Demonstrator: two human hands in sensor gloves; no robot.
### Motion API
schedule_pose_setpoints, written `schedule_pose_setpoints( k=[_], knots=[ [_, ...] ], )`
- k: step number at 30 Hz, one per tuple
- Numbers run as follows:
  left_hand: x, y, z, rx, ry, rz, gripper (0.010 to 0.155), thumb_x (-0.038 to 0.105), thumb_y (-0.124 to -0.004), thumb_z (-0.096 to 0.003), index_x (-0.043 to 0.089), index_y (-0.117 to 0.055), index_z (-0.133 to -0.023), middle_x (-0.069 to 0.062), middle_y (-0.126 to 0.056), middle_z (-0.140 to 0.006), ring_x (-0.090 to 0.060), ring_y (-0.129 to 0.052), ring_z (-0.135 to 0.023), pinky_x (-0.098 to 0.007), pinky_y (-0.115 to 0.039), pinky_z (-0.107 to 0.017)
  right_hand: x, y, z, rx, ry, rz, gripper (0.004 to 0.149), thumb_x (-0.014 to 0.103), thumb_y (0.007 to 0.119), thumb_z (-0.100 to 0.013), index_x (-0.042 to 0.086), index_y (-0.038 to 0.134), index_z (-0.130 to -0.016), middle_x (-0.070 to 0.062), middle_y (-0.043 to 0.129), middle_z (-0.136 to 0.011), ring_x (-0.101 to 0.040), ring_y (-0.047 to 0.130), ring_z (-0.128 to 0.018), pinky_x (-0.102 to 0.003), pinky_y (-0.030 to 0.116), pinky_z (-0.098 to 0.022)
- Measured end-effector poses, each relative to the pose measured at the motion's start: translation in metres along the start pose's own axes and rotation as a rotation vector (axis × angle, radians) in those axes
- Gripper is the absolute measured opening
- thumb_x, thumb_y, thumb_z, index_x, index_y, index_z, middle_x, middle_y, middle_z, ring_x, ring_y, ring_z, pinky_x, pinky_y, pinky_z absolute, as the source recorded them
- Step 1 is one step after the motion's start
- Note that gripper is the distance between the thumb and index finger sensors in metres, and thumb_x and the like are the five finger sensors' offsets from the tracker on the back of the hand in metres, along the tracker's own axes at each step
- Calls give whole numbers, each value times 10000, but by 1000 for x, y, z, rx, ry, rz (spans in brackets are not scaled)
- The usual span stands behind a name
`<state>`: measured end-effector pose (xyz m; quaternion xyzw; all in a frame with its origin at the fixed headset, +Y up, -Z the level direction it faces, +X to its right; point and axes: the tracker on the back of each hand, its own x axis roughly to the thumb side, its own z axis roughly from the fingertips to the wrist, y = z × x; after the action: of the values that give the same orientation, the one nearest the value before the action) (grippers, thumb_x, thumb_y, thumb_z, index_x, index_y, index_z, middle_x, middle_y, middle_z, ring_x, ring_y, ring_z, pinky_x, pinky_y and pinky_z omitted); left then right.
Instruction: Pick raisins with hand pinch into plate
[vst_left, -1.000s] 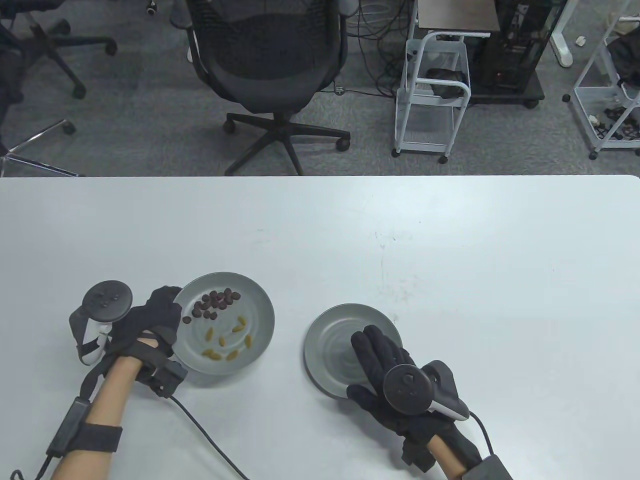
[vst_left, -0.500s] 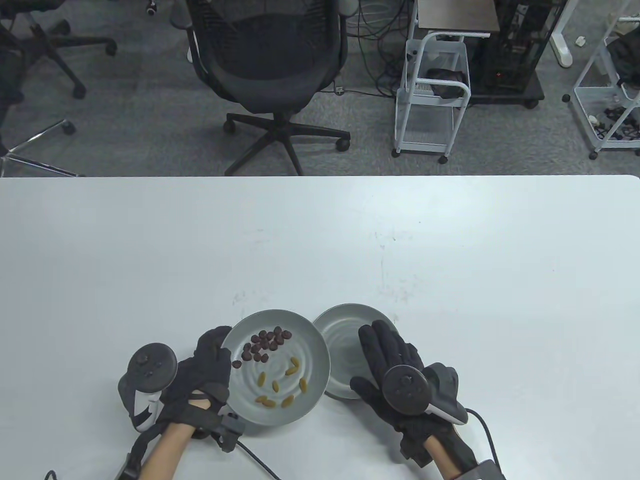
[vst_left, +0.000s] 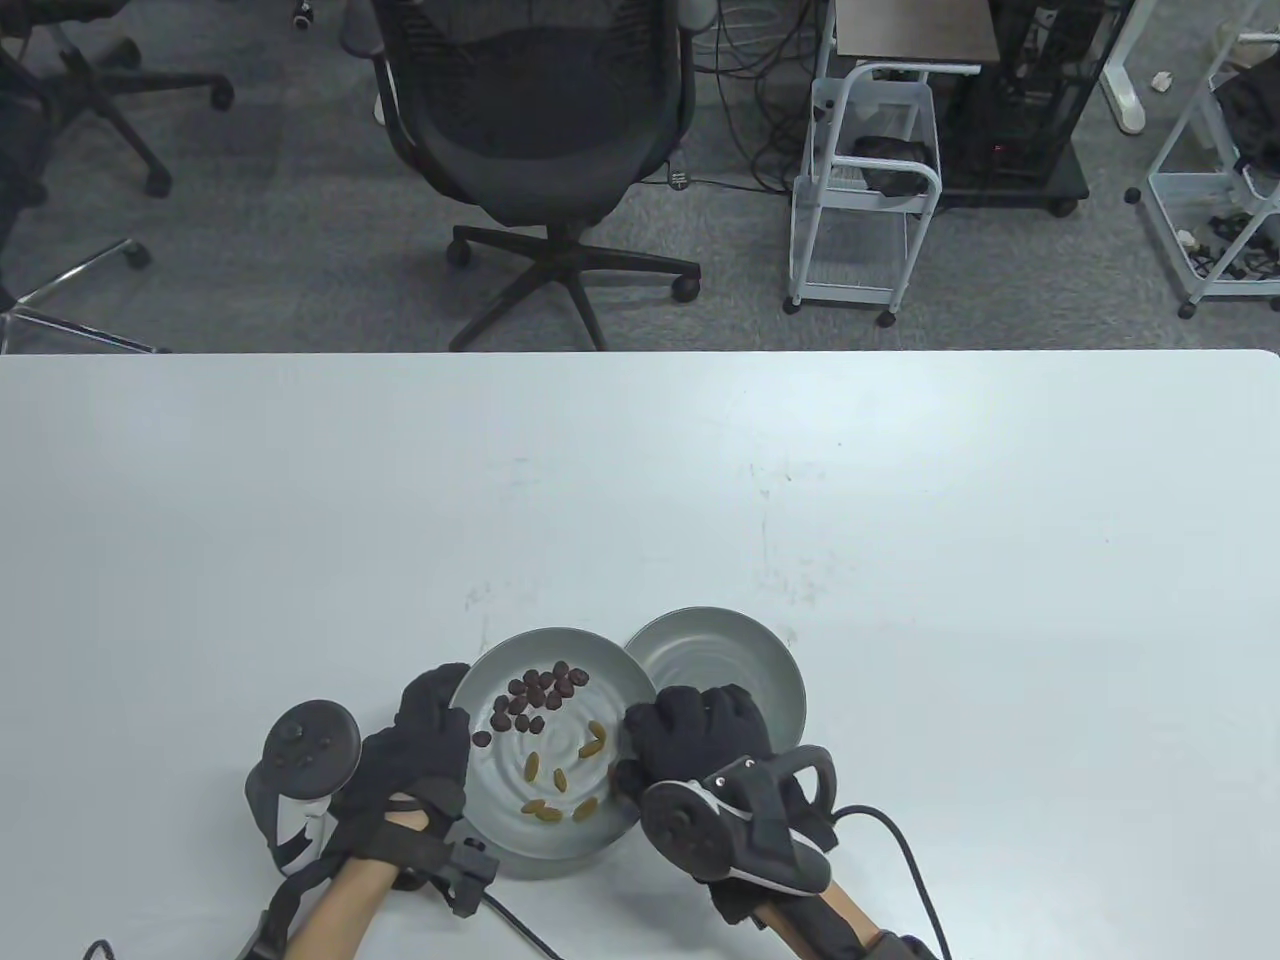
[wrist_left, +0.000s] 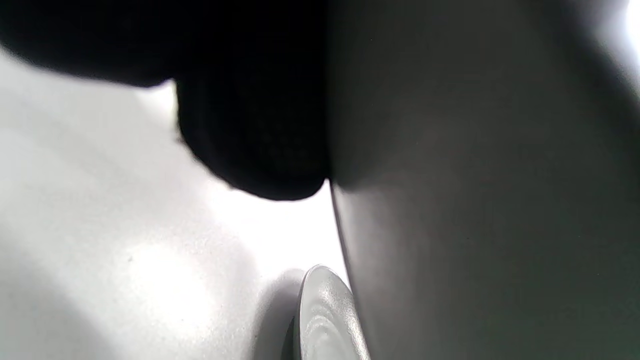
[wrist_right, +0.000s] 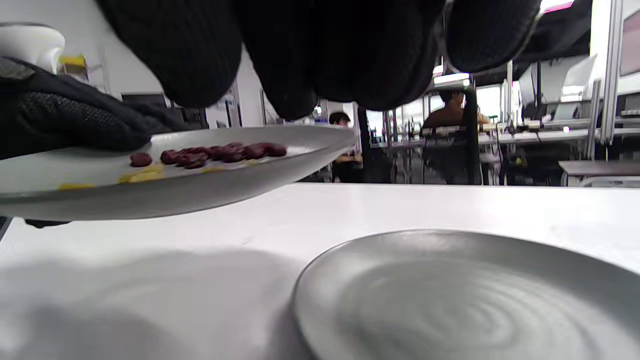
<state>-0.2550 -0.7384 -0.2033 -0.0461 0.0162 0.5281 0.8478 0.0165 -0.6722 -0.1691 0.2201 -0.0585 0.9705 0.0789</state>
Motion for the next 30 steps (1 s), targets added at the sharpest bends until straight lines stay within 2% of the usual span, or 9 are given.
schedule_pose_setpoints(
  k=[4, 7, 13, 19, 26, 30],
  knots=[
    [0, -1, 0, -6, 9, 6, 560, 329, -671, -478, 130, -598, -996, -133, -937, -733, -216, -1091, -194, -346, -939, -84, 14, 5, -13, 104, 22, 115, 524, 480, 844, -472, 151, 864, -879, -136, 806, -864, -345, 868, -637, -660, 663, -647],
    [0, 0, 1, -6, 8, 14, 557, 328, -669, -476, 130, -598, -993, -128, -936, -736, -217, -1093, -198, -348, -941, -88, 17, 14, -13, 115, 28, 109, 529, 484, 856, -464, 145, 875, -868, -139, 810, -856, -350, 862, -630, -670, 652, -647],
    [-2, -3, -1, -13, 19, 16, 560, 325, -666, -472, 116, -595, -987, -141, -931, -729, -221, -1091, -185, -344, -941, -79, 19, 25, -7, 64, 9, 180, 513, 468, 865, -459, 158, 872, -867, -127, 814, -854, -342, 862, -637, -691, 616, -657],
    [-5, -7, -2, -33, 27, -1, 558, 322, -665, -470, 112, -599, -982, -149, -929, -723, -231, -1085, -181, -351, -937, -80, 23, 37, 2, 16, -80, 196, 414, 378, 881, -463, 161, 911, -815, -113, 851, -801, -318, 883, -604, -685, 627, -657],
    [-6, -10, -3, -42, 17, 27, 555, 320, -658, -474, 120, -591, -987, -145, -921, -732, -237, -1077, -198, -361, -929, -98, 22, 34, 6, -8, -114, 195, 417, 368, 876, -466, 147, 901, -818, -125, 847, -796, -316, 880, -599, -684, 625, -665],
    [-5, -11, -4, -38, -6, 53, 553, 317, -654, -475, 128, -588, -990, -146, -911, -743, -254, -1067, -222, -382, -919, -124, 20, 31, 9, -69, -129, 169, 418, 370, 872, -465, 151, 898, -821, -120, 850, -798, -312, 887, -603, -682, 628, -667]
  ],
)
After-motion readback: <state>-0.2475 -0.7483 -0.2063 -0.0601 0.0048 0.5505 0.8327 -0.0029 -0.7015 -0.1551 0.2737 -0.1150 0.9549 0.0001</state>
